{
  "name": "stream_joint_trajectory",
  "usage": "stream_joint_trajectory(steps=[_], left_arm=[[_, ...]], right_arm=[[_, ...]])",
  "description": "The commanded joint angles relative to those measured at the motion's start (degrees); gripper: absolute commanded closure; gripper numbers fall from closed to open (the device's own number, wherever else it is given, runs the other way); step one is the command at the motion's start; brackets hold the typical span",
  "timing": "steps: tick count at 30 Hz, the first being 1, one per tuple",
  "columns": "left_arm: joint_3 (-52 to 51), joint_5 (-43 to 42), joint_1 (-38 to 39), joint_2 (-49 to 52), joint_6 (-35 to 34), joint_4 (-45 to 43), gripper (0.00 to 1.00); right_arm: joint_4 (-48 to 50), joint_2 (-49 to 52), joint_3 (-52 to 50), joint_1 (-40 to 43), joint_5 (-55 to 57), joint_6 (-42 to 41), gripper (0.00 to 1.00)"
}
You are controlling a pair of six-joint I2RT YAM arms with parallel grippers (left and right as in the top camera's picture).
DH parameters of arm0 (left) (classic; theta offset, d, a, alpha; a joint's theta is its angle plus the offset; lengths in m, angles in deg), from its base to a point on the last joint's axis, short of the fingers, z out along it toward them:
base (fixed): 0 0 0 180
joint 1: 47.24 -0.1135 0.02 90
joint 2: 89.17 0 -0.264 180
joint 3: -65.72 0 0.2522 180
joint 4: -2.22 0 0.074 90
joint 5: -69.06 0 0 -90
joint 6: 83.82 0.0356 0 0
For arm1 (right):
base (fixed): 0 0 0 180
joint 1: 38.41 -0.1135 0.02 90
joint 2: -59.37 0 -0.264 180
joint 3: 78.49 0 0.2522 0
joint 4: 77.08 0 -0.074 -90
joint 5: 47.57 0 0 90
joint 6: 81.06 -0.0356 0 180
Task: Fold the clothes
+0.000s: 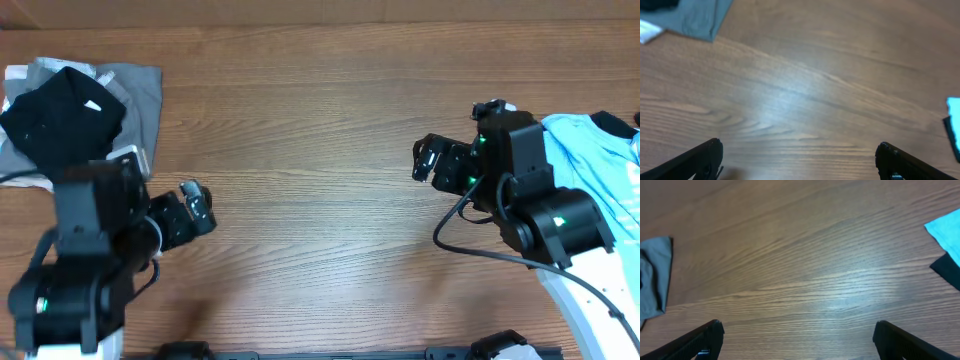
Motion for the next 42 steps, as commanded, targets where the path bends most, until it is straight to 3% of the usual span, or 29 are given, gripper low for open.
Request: stream_joint_trajectory(steps=[1, 11, 17, 25, 42], left_arm=[[-0.6, 1.0, 0.4, 4.0, -0.5, -0.6, 0.01], [-0.6, 0.3, 0.4, 13.4, 1.3, -0.5, 0.0], [-0.3, -1.4, 0.4, 9.0, 5.0, -0.6, 0.0], [-0.3, 4.2, 0.4, 1.3, 5.9, -2.1, 0.0], [-0.3, 4.2, 0.4, 5.5, 5.9, -2.1, 0.0]], right_arm=[[0.6, 1.5, 0.3, -0.3, 0.6, -0.5, 0.0], [1.7, 1.9, 0.4, -0.2, 0.6, -0.4, 0.0], [2.4, -2.1, 0.4, -0.2, 0.6, 2.5, 0.0], [4.6, -4.9, 0.4, -0.2, 2.1, 3.7, 0.0], [8.9, -3.3, 0.4, -0.2, 1.8, 3.6, 0.0]])
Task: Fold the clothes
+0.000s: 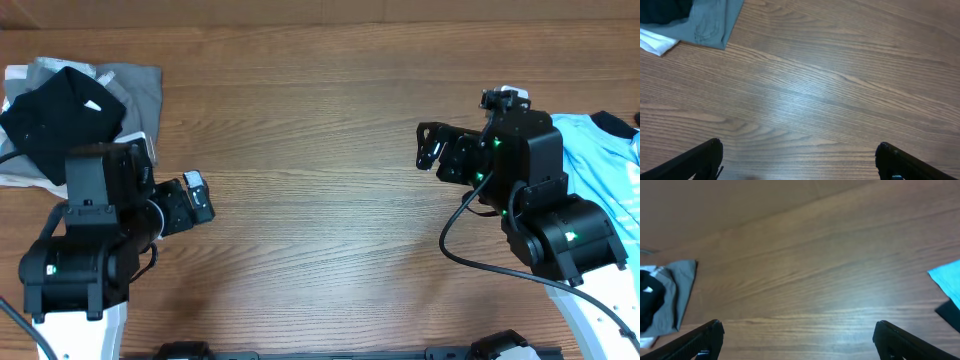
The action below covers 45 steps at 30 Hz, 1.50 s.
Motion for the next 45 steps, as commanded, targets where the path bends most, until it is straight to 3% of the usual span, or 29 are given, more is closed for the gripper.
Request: stream_joint_trajectory(steps=[1, 26, 33, 38, 45], left_arm=[[0.0, 1.0, 0.4, 1.6, 1.3, -0.2, 0.0], [0.0, 1.0, 0.4, 12.7, 1.3, -0.2, 0.0], [0.0, 1.0, 0.4, 16.2, 1.3, -0.2, 0.0], [0.0, 1.0, 0.4, 19.2, 1.3, -0.2, 0.0], [0.0, 1.0, 0.4, 21.4, 1.3, -0.2, 0.0]], right_arm=[[1.4, -0.2, 0.4, -0.2, 0.5, 0.3, 0.0], [-4.9, -1.7, -1.6, -0.1, 6.2, 2.1, 0.0], [6.6, -12.2, -15.8, 3.5, 5.5, 2.0, 0.0], [19.4, -25.0, -32.1, 7.7, 5.5, 2.1, 0.0], [29.7, -40.2, -48.3, 10.3, 5.5, 2.1, 0.0]])
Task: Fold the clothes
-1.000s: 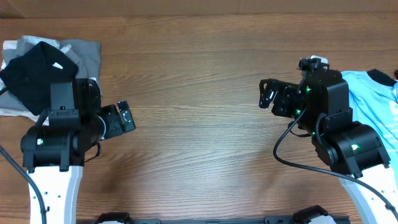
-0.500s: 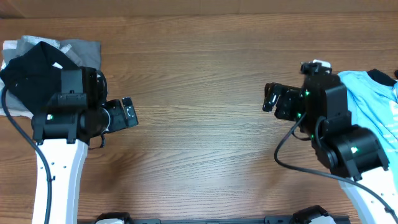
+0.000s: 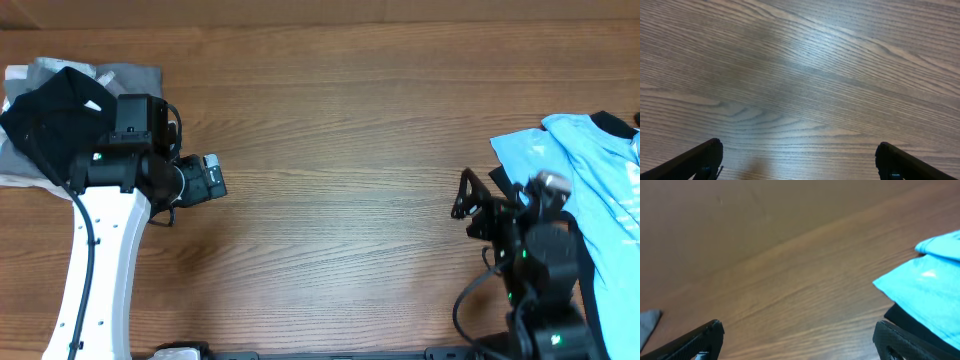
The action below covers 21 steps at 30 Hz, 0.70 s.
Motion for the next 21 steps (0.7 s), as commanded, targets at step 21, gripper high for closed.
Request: stream_joint_trajectory(steps=[21], left_arm=[[0.0, 0.6, 0.4, 1.7, 1.3, -0.2, 0.0]], right_arm=[[16.1, -23.3, -24.5, 0.9, -0.9, 1.6, 0.0]])
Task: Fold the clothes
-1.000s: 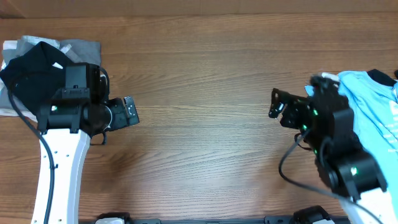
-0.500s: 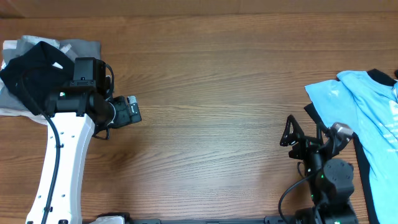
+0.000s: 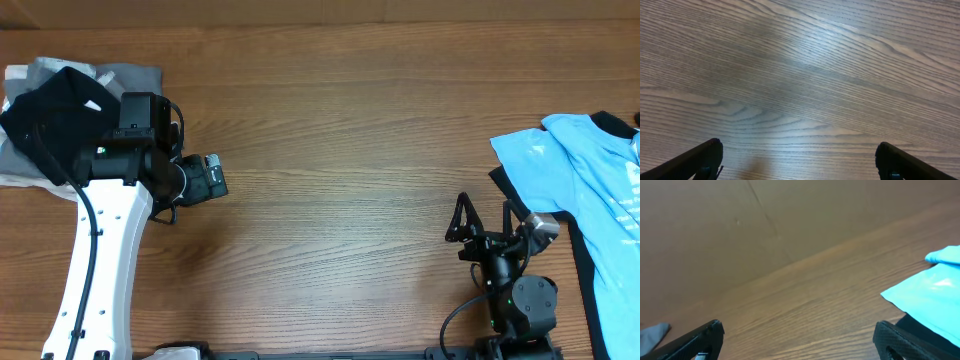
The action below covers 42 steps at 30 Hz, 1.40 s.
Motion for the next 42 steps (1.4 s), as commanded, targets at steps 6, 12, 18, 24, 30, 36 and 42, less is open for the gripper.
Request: stream_joint_trajectory(steps=[6, 12, 18, 24, 30, 36, 42], left_arm=[[0.0, 0.6, 0.4, 0.3, 1.2, -0.2, 0.0], [0.0, 0.6, 0.4, 0.3, 1.2, -0.2, 0.0], [0.0, 0.6, 0.4, 0.3, 1.2, -0.2, 0.0], [0.0, 0.6, 0.4, 0.3, 1.3, -0.2, 0.0], [0.0, 0.6, 0.4, 0.3, 1.2, -0.2, 0.0], [0.0, 0.6, 0.4, 0.3, 1.2, -0.2, 0.0], [0.0, 0.6, 0.4, 0.3, 1.2, -0.2, 0.0]], right_arm=[[1.2, -7.5, -3.8, 1.4, -1.2, 3.3, 0.0], [2.7, -7.5, -3.8, 1.9, -2.8, 8.1, 0.0], [0.1, -7.5, -3.8, 2.7, -3.5, 9.1, 0.0], [-0.1, -7.5, -3.8, 2.6, -5.4, 9.4, 0.0], [-0.1, -7.5, -3.8, 2.6, -5.4, 9.4, 0.0], [-0.1, -7.5, -3.8, 2.6, -5.4, 9.4, 0.0], [-0.1, -7.5, -3.8, 2.6, -5.4, 9.4, 0.0]])
